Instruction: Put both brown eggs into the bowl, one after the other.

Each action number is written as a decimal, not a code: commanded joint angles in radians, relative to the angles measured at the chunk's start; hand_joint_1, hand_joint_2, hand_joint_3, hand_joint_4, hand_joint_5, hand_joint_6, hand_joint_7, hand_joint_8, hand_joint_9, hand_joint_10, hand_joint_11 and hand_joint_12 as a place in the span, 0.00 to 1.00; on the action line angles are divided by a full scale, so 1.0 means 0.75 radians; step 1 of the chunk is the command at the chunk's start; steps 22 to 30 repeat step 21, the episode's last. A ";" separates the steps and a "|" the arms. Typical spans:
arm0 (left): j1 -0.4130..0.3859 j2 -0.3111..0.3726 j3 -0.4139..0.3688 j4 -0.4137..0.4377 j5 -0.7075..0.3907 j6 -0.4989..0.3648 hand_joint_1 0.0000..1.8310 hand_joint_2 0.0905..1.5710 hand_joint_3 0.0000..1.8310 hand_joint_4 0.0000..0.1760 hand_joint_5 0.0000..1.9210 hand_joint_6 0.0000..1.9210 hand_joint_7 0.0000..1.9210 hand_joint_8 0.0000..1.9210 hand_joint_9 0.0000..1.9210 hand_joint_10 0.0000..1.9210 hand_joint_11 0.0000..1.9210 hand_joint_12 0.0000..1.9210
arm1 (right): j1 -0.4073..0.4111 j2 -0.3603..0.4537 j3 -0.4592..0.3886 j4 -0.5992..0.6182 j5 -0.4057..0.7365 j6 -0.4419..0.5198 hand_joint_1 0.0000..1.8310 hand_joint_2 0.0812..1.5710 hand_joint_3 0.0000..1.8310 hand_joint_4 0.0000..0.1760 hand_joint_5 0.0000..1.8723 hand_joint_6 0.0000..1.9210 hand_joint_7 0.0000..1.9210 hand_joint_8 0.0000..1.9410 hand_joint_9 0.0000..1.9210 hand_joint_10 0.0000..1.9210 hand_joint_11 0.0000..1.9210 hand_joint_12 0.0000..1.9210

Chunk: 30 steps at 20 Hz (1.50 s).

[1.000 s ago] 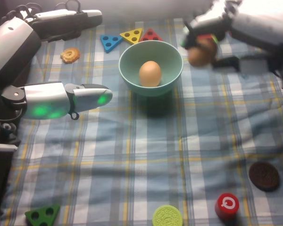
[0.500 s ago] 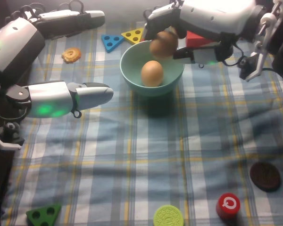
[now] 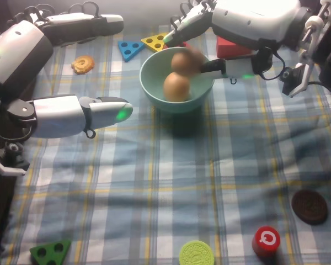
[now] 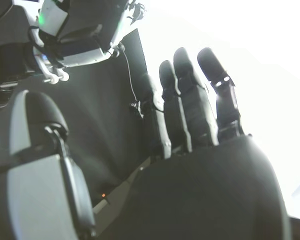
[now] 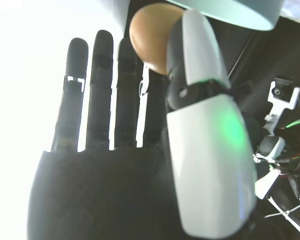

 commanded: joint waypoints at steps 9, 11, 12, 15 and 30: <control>-0.003 0.001 0.006 -0.005 -0.221 -0.054 0.49 0.54 0.00 0.28 0.29 0.00 0.26 0.00 0.25 0.00 0.00 0.65 | -0.023 0.099 -0.081 0.073 0.250 -0.004 0.66 0.67 0.00 0.07 0.40 0.00 0.35 0.01 0.40 0.01 0.16 0.61; 0.014 0.009 0.037 0.036 -0.283 -0.271 0.47 0.56 0.00 0.17 0.29 0.00 0.26 0.00 0.26 0.00 0.00 0.65 | -0.094 0.183 -0.131 0.159 0.398 -0.004 0.57 0.71 0.00 0.12 0.33 0.00 0.33 0.00 0.34 0.00 0.04 0.66; 0.028 0.008 0.080 0.087 -0.330 -0.473 0.51 0.52 0.00 0.26 0.29 0.00 0.27 0.00 0.29 0.02 0.00 0.70 | -0.146 0.226 -0.161 0.212 0.488 -0.004 0.59 0.71 0.00 0.00 0.34 0.01 0.34 0.00 0.34 0.00 0.04 0.67; 0.091 -0.036 0.243 0.175 -0.561 -1.133 0.53 0.53 0.00 0.00 0.23 0.00 0.25 0.00 0.23 0.00 0.01 0.54 | -0.385 0.378 -0.312 0.397 0.882 -0.015 0.53 0.75 0.00 0.00 0.35 0.00 0.35 0.00 0.36 0.01 0.18 0.48; 0.177 -0.074 0.306 0.198 -0.865 -1.514 0.15 0.80 0.02 0.04 0.19 0.01 0.11 0.00 0.11 0.00 0.00 0.25 | -0.699 0.503 -0.497 0.532 1.440 -0.088 0.29 0.77 0.00 0.71 0.18 0.03 0.18 0.03 0.25 0.01 0.05 0.37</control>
